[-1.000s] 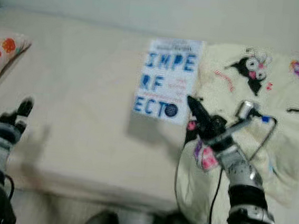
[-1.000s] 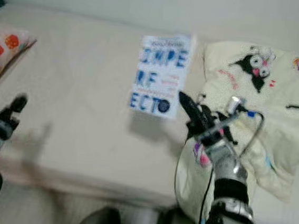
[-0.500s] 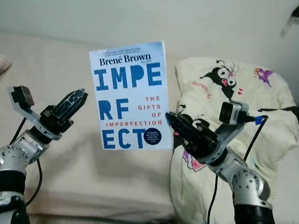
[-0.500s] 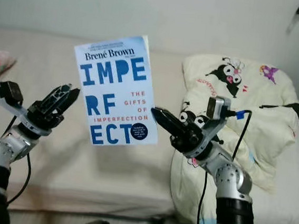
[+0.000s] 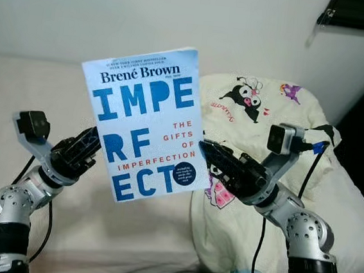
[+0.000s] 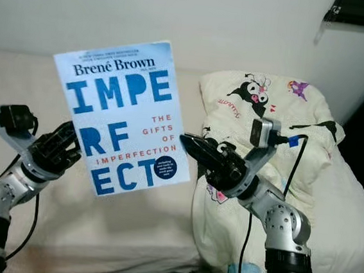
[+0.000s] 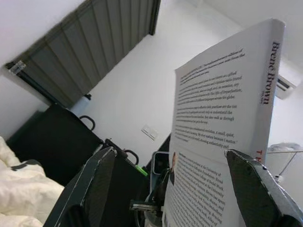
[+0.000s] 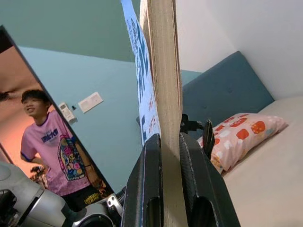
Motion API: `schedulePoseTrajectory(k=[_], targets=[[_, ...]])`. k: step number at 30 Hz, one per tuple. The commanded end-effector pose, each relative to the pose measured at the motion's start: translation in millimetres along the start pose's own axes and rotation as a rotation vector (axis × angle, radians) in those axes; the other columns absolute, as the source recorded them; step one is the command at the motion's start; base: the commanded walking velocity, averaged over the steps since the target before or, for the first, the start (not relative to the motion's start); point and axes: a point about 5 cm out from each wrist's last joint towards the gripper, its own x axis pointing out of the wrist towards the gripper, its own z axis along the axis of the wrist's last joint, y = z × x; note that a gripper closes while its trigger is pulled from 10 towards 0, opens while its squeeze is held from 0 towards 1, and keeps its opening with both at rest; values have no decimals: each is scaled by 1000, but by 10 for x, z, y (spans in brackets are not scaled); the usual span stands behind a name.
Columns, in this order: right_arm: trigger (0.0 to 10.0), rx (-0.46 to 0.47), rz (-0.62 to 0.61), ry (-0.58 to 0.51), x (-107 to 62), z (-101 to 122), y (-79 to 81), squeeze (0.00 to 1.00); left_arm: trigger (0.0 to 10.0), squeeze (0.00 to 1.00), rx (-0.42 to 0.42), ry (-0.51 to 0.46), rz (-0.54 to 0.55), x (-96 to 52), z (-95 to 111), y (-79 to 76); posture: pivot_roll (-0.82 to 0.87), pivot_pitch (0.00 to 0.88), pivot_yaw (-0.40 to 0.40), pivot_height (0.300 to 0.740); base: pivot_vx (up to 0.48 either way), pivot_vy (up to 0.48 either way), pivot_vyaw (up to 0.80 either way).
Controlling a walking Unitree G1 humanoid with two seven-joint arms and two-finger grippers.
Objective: Clean up the room
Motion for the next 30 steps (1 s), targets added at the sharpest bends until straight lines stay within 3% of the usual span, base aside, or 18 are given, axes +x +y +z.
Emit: schedulePoseTrajectory(k=[1,4,12,19,25,30], targets=[[0,-17,15,-18,14,50,46,0,10000,0,0,-1,3,-48,-23,-11,-107,71,-47,620,0,0,0],[0,-48,8,-55,-23,163,76,0,10000,0,34,4,115,-219,18,59,-105,63,-41,620,0,0,0],[0,-55,-19,-68,-70,150,70,0,10000,0,47,6,164,-304,38,61,-100,70,-26,620,0,0,0],[0,-32,-64,-81,-154,29,74,0,10000,0,74,69,86,-156,50,-53,-66,75,-20,620,0,0,0],[0,-29,-98,-64,-207,22,65,0,10000,0,156,130,91,-60,107,-13,-84,77,-31,620,0,0,0],[0,-16,-106,-44,-208,-13,66,0,10000,0,177,138,59,9,153,-47,-105,82,-33,620,0,0,0]])
